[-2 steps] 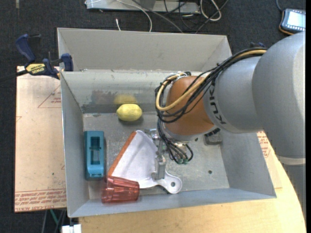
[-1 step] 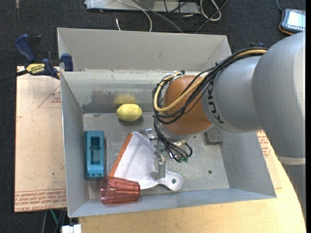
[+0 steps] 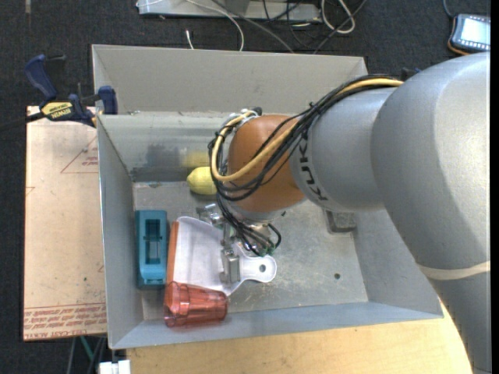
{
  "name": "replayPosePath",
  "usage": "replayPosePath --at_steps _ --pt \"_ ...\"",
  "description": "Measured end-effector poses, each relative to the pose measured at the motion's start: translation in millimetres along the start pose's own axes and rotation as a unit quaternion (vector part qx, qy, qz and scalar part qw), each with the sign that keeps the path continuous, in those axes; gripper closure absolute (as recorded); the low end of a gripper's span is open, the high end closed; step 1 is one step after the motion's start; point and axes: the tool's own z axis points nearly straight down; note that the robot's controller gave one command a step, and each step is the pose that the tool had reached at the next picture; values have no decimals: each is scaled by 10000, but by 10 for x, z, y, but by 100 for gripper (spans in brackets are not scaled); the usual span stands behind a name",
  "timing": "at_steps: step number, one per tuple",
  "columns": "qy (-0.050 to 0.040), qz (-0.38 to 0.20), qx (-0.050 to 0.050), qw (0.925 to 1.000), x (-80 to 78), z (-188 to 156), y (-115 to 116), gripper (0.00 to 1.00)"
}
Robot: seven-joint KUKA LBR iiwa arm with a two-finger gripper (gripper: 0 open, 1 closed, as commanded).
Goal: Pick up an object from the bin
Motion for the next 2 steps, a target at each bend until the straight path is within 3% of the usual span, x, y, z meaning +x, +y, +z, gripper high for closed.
replayPosePath --at_steps 1,2 --pt "-92 18 31 10000 84 -23 288 0" --pt "-255 94 131 9995 -20 -119 872 100"
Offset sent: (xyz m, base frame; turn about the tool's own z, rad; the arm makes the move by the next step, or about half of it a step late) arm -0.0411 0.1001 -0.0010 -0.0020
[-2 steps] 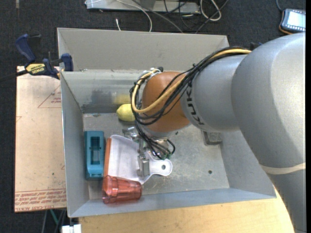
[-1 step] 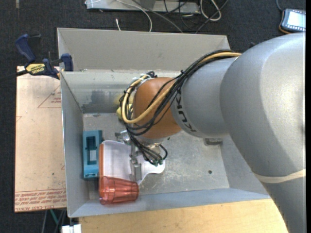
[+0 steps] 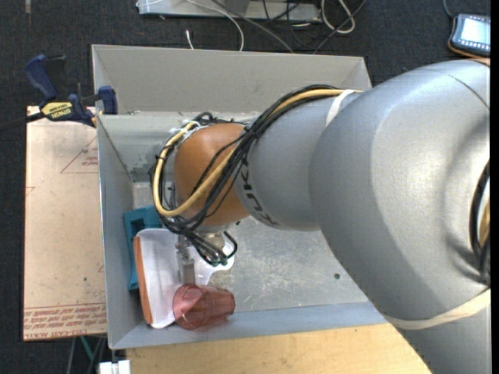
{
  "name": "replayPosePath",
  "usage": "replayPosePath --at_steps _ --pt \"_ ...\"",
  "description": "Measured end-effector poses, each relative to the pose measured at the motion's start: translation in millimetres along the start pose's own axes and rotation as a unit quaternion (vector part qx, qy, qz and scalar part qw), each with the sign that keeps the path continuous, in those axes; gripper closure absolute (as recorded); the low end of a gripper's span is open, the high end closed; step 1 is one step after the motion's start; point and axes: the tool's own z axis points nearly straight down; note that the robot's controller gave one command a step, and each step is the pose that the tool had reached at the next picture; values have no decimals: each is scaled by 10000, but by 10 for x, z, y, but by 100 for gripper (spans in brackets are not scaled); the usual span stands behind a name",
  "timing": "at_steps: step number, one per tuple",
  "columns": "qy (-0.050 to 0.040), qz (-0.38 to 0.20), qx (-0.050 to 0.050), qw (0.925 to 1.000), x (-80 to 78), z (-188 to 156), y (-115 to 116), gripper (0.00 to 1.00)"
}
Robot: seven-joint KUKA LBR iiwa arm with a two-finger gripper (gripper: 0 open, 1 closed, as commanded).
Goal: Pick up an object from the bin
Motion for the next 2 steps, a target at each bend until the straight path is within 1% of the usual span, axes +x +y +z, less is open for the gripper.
replayPosePath --at_steps 1,2 --pt "0 3 -1 10000 0 -2 -1 100" --pt "60 8 6 10000 23 -201 -14 100"
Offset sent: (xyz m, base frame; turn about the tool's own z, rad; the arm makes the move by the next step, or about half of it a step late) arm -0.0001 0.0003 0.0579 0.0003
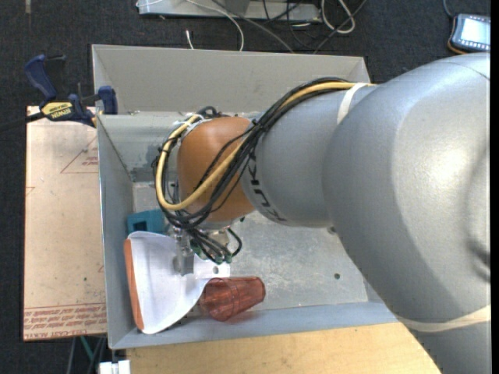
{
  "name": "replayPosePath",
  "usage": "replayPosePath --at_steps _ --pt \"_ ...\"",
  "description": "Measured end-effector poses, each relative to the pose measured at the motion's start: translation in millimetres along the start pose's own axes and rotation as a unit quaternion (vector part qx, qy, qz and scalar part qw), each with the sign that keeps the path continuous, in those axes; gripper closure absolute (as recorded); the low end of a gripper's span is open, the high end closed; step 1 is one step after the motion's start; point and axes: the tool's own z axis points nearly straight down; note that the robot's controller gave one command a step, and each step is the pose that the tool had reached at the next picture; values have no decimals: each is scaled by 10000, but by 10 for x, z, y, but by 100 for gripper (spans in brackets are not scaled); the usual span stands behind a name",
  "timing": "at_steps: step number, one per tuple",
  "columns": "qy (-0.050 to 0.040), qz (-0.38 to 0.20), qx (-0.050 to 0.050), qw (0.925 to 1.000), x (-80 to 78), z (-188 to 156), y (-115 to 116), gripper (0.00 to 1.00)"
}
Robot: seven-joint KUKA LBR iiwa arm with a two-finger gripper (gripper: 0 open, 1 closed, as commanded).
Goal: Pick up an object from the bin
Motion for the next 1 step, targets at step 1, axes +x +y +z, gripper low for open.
replayPosePath --at_steps 1 --pt "-22 -6 -23 10000 -14 -225 25 100"
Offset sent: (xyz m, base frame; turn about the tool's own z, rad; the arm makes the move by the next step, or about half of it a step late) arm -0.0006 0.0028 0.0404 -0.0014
